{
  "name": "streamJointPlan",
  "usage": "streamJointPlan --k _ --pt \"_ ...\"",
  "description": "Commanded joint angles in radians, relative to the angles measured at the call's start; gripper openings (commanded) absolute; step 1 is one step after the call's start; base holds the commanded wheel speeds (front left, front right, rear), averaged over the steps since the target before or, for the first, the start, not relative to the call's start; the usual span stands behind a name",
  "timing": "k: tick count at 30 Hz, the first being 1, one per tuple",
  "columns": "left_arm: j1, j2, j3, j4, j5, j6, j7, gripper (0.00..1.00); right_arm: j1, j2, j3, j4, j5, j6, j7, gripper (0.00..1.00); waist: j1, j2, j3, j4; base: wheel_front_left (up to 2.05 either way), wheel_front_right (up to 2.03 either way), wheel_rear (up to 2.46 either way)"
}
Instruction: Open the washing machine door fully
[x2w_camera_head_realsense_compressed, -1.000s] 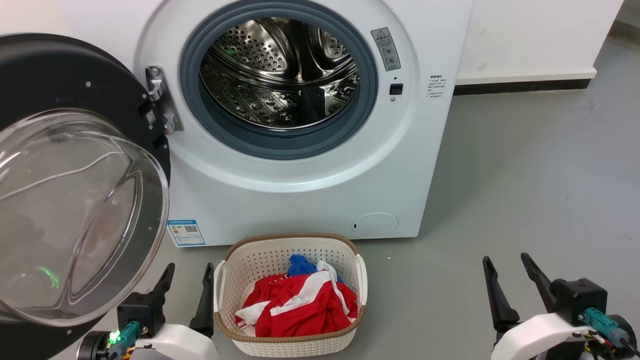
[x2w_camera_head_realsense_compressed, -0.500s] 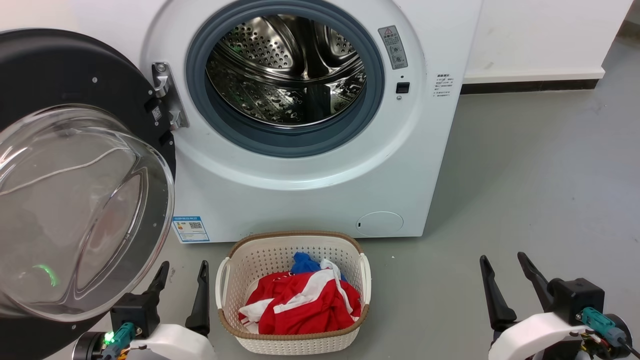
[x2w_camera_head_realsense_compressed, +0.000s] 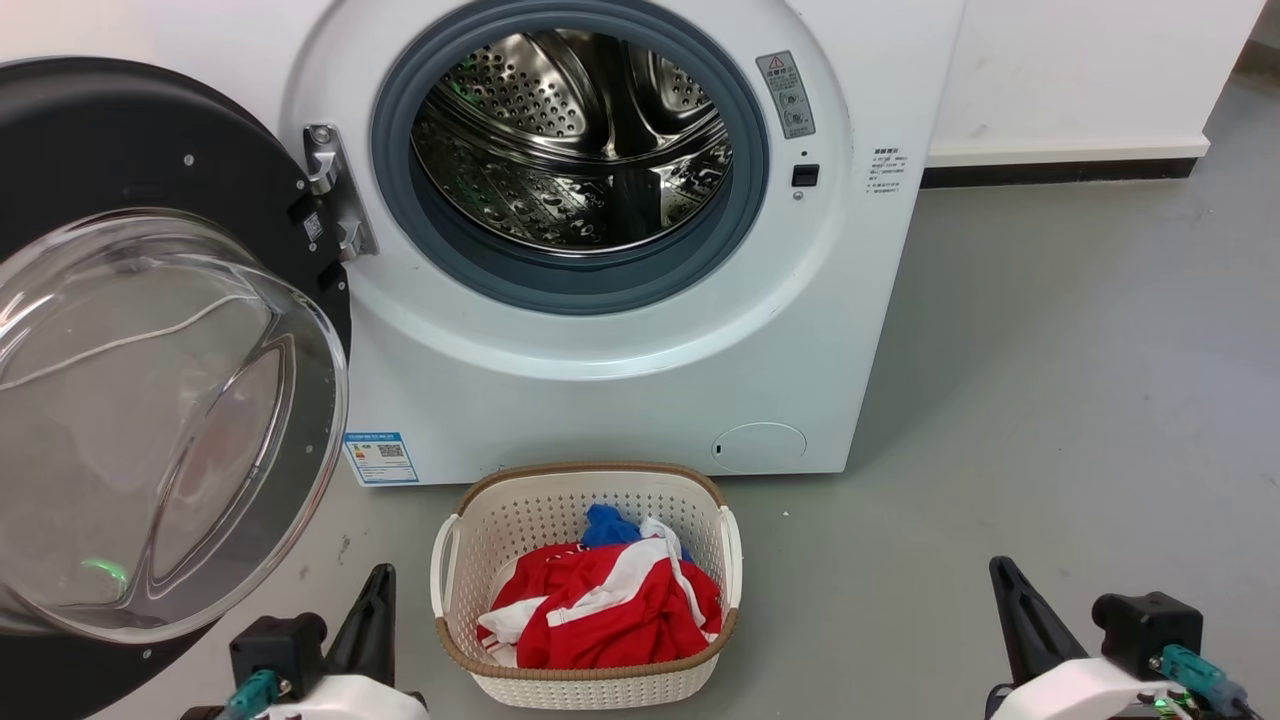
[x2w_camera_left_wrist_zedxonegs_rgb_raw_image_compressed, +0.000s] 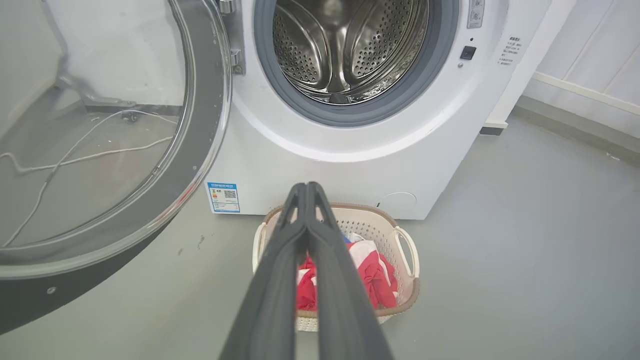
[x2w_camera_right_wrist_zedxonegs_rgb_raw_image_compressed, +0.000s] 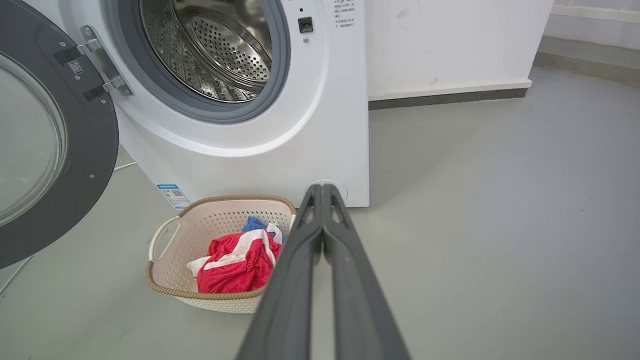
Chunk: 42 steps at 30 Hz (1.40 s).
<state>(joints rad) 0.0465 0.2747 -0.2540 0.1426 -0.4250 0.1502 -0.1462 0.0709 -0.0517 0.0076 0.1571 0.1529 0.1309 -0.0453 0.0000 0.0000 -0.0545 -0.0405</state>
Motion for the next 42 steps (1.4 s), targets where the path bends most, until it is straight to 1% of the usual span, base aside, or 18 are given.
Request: streamJointPlan --k 1,13,25,26,42 --pt "-0.022 0.002 0.019 -0.012 -0.041 -0.008 0.007 0.0 -0.027 0.0 -0.007 -0.012 0.051 0.0 0.005 0.0 0.0 0.0 0.001 0.001 0.0 0.0 0.0" --pt "-0.048 -0.033 0.075 0.01 -0.23 -0.053 0.047 0.0 -0.052 0.0 -0.025 0.001 0.281 0.0 0.03 0.0 0.0 0.0 0.006 0.005 0.0 0.0 0.0" --pt "-0.07 -0.064 0.124 0.028 -0.394 -0.092 0.082 0.0 -0.075 0.001 -0.042 0.015 0.481 0.0 0.052 0.0 0.0 0.0 0.012 0.009 0.0 0.0 0.0" --pt "-0.074 -0.072 0.135 0.031 -0.431 -0.101 0.09 0.0 -0.081 0.001 -0.045 0.018 0.527 0.0 0.056 0.0 0.0 0.0 0.014 0.01 0.0 0.0 0.0" --pt "-0.094 -0.105 0.188 0.045 -0.601 -0.143 0.127 0.0 -0.107 0.001 -0.063 0.033 0.736 0.0 0.08 0.0 0.0 0.0 0.021 0.014 0.0 0.0 0.0"
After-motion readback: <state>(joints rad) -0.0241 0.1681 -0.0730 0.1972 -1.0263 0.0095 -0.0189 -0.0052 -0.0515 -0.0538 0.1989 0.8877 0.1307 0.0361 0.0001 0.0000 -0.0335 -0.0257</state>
